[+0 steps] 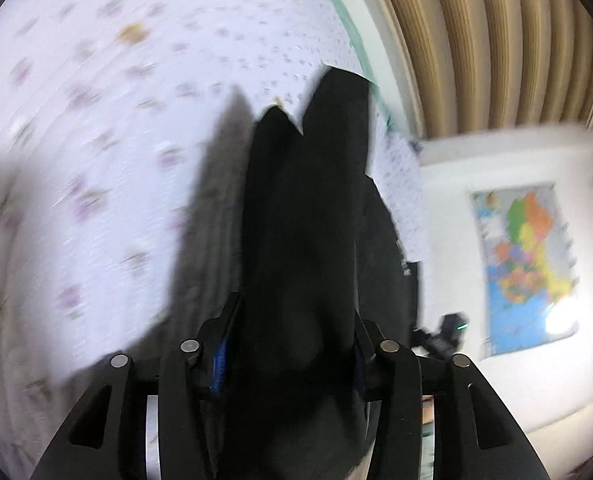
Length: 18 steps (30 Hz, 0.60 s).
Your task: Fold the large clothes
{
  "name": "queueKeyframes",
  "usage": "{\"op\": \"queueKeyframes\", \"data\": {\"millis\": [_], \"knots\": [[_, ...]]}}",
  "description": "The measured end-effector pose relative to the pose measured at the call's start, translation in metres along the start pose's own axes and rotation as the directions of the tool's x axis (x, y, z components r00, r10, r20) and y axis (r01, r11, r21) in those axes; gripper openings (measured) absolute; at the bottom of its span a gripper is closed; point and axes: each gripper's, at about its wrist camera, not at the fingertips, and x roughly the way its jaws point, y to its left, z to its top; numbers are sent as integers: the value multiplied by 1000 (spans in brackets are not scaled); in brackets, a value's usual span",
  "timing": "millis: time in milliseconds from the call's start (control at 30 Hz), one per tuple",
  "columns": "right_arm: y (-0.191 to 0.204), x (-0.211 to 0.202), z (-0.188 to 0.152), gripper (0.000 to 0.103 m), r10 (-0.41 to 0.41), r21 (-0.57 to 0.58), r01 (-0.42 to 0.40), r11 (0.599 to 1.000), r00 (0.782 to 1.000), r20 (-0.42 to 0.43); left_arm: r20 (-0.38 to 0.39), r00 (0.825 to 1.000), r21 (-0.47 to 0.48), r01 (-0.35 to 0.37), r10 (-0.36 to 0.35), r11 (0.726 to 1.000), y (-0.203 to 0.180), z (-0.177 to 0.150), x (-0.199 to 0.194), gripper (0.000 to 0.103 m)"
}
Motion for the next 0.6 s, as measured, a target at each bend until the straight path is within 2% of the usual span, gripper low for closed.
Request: {"op": "queueKeyframes", "data": {"millis": [33,67,100,167,200,267,300,367,433,467,567,600], "knots": [[-3,-1,-3,66,-24,4,24,1000,1000,-4,10,1000,-4,12,-11,1000,3,-1,-8,48],[-4,-2,-5,68,-55,1,55,998,998,-10,32,999,15,-5,4,1000,1,-3,-18,48],[-2,-7,-8,69,-89,-14,89,996,996,-13,63,997,49,-48,45,998,-6,-5,-29,48],[6,-23,-14,69,-175,-62,176,982,984,14,141,980,156,-163,141,974,-37,-11,-53,48],[19,-37,-16,70,-260,-94,265,960,964,62,179,969,199,-204,169,959,-53,-16,-59,48],[45,-59,-18,71,-331,-137,351,926,932,150,263,945,318,-278,197,907,-100,-24,-66,48],[59,-68,-19,71,-308,-155,337,929,933,183,290,934,361,-309,210,880,-118,-28,-64,49],[88,-69,-19,71,-228,-179,262,948,955,189,335,907,424,-388,257,818,-150,-33,-48,53],[104,-55,-24,71,-204,-207,235,950,966,158,328,888,435,-445,322,783,-163,-23,-24,54],[110,-44,-24,71,-209,-229,237,944,968,137,318,865,420,-495,387,761,-161,-16,-3,54],[127,-1,-36,71,-297,-297,315,901,949,106,242,823,334,-568,514,752,-126,16,35,53],[130,16,-39,71,-307,-303,315,900,949,73,203,813,308,-582,546,752,-110,20,45,53]]}}
